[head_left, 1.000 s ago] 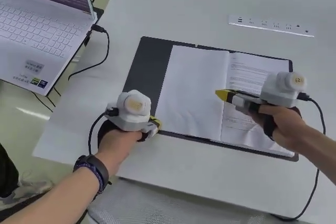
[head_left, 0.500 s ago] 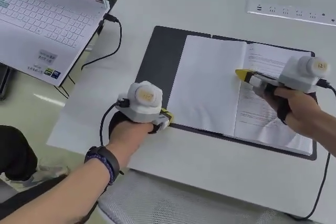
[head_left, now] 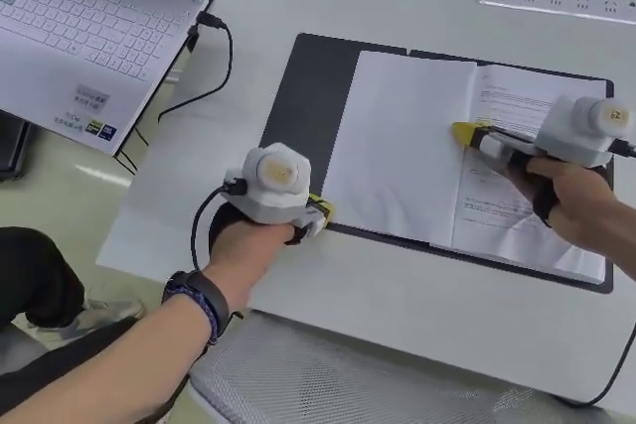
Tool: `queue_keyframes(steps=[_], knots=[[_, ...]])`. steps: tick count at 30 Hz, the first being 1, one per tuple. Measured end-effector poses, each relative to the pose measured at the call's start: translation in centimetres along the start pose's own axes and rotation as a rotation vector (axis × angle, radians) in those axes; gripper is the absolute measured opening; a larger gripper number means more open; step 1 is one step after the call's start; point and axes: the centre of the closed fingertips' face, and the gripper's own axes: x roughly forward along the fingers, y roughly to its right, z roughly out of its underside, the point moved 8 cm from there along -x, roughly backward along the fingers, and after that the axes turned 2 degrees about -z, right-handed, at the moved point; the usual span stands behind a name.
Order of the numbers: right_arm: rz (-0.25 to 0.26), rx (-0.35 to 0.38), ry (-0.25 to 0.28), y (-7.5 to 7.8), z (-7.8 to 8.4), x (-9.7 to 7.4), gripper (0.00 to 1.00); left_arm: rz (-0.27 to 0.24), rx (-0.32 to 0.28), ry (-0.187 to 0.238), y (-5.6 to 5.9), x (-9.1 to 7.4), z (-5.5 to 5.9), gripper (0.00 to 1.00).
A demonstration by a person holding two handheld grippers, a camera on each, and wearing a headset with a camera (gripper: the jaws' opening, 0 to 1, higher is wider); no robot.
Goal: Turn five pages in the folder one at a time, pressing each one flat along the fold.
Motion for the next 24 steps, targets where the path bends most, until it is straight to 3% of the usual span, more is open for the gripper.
queue_keyframes(steps=[19, 24], knots=[[0.107, 0.040, 0.099, 2.8, -3.0, 2.7, 0.00, -0.010, 0.011, -0.006, -0.1, -0.1, 0.0, 0.00], [0.120, 0.026, 0.124, 4.7, -3.6, 3.5, 0.00, -0.017, 0.020, -0.017, 0.0, -0.2, -0.1, 0.00]])
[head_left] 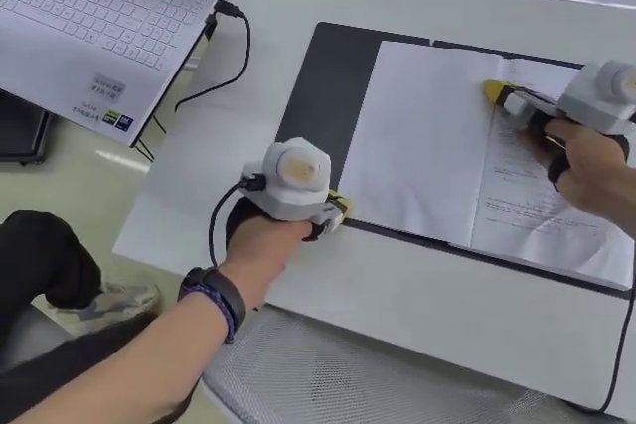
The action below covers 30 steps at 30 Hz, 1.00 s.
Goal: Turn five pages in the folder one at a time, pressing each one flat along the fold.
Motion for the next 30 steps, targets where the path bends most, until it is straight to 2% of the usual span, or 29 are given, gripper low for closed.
queue_keyframes(steps=[1, 3, 5, 9, 14, 17, 21, 29, 30], knots=[[0.003, 0.005, 0.007, 0.8, -0.2, 0.5, 0.00, -0.001, 0.001, -0.001, 0.0, 0.0, 0.0, 0.00], [0.010, 0.019, 0.019, 1.0, 0.1, 0.5, 0.00, -0.001, -0.002, 0.001, 0.0, -0.1, 0.0, 0.00], [0.019, 0.031, 0.026, 1.7, -0.7, 1.1, 0.00, -0.001, -0.002, 0.002, 0.0, -0.1, 0.1, 0.00], [0.028, 0.028, 0.039, 1.2, -0.3, 0.9, 0.00, -0.006, -0.003, 0.003, 0.2, -0.3, 0.0, 0.00], [0.046, 0.039, 0.060, 1.7, -1.0, 1.7, 0.00, -0.006, -0.008, 0.004, 0.2, -0.4, 0.0, 0.00], [0.056, 0.047, 0.073, 1.1, -1.2, 1.7, 0.00, -0.006, -0.007, 0.004, 0.3, -0.5, 0.0, 0.00], [0.060, 0.056, 0.078, 1.4, -1.6, 2.0, 0.00, -0.006, -0.009, 0.003, 0.4, -0.6, -0.1, 0.00], [0.053, 0.040, 0.075, 0.3, -1.8, 1.3, 0.00, -0.003, -0.009, 0.001, 0.1, -0.2, -0.1, 0.00], [0.049, 0.044, 0.071, 0.6, -1.8, 1.3, 0.00, -0.003, -0.007, 0.000, 0.1, -0.2, -0.1, 0.00]])
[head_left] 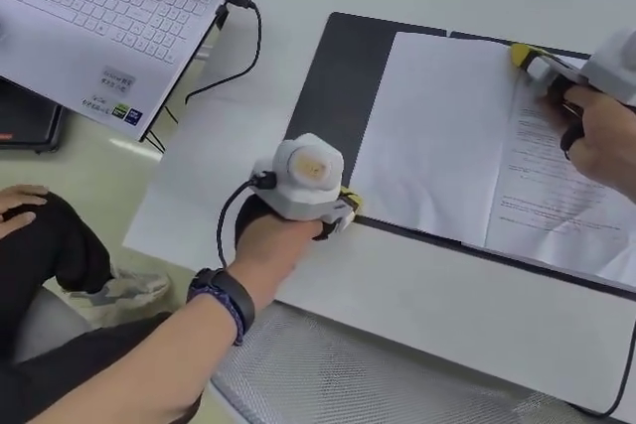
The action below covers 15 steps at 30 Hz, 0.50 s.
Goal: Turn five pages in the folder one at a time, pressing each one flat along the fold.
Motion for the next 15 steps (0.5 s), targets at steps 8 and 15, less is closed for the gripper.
queue_keyframes(steps=[8, 15], knots=[[-0.052, -0.042, -0.052, -0.4, 1.1, -1.0, 0.00, 0.003, 0.003, -0.001, -0.1, 0.1, 0.0, 0.00], [-0.106, -0.049, -0.087, -1.4, 2.2, -2.4, 0.00, 0.004, 0.014, 0.002, -0.1, 0.2, 0.0, 0.00]])
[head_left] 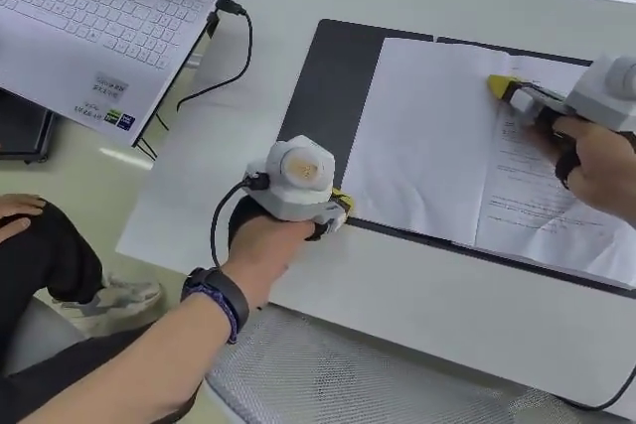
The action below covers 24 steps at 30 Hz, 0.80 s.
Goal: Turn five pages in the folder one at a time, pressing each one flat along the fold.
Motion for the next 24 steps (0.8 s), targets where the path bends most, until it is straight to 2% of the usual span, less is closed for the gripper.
queue_keyframes(steps=[14, 24], knots=[[-0.069, 0.015, -0.032, -3.3, 2.9, -3.2, 0.00, 0.003, 0.015, 0.002, 0.2, 0.0, 0.0, 0.00], [-0.098, 0.035, -0.042, -4.4, 4.4, -5.1, 0.00, 0.002, 0.017, 0.002, 0.1, 0.0, 0.1, 0.00]])
